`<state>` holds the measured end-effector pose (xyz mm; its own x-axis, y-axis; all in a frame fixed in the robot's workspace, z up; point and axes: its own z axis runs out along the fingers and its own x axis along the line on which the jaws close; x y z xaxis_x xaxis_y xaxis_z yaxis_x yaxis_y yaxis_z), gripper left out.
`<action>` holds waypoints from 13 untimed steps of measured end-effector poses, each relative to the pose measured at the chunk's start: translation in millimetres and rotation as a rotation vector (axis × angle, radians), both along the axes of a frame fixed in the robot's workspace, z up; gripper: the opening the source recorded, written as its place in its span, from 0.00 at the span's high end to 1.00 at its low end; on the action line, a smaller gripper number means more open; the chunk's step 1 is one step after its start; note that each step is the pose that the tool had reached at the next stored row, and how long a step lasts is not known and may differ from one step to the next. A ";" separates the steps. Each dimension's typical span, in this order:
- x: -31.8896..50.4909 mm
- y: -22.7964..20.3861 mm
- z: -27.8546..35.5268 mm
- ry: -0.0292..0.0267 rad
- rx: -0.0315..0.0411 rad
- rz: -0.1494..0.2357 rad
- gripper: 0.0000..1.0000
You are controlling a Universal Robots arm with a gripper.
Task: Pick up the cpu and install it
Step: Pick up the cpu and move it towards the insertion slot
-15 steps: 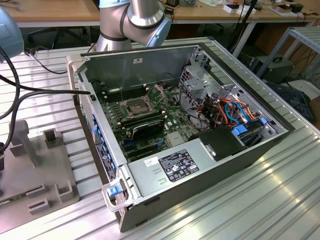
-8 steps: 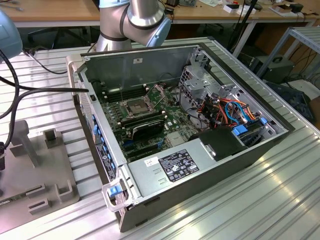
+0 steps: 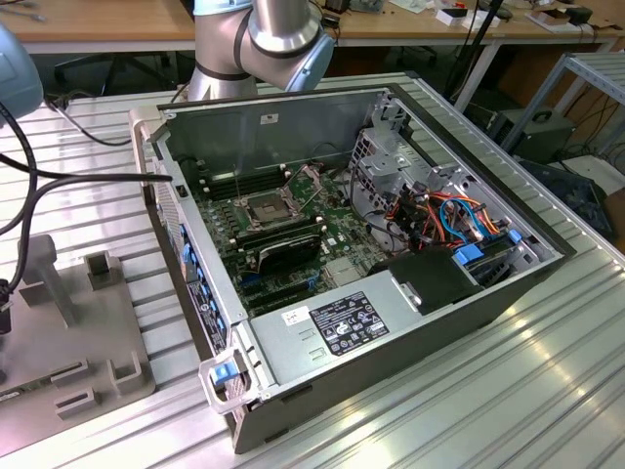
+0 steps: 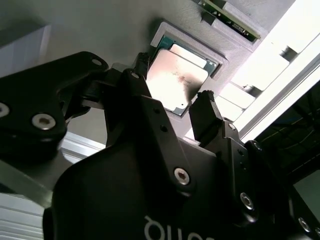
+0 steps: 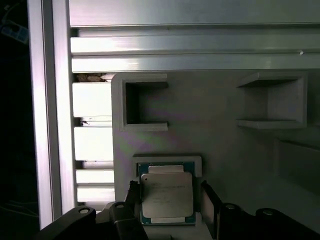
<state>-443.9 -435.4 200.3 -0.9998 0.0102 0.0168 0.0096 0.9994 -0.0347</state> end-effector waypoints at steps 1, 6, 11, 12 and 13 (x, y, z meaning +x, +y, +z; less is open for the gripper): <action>0.0 0.0 -1.0 -0.0014 0.0001 0.002 0.40; -0.2 0.0 -2.5 -0.0026 0.0001 0.005 0.40; -2.5 0.0 -2.7 -0.0030 0.0001 0.007 0.40; -2.6 0.0 -2.7 -0.0031 0.0001 0.008 0.40; -2.7 0.0 -2.7 -0.0032 0.0000 0.010 0.40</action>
<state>-446.6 -435.4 197.6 -0.9999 0.0007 0.0136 0.0002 0.9994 -0.0347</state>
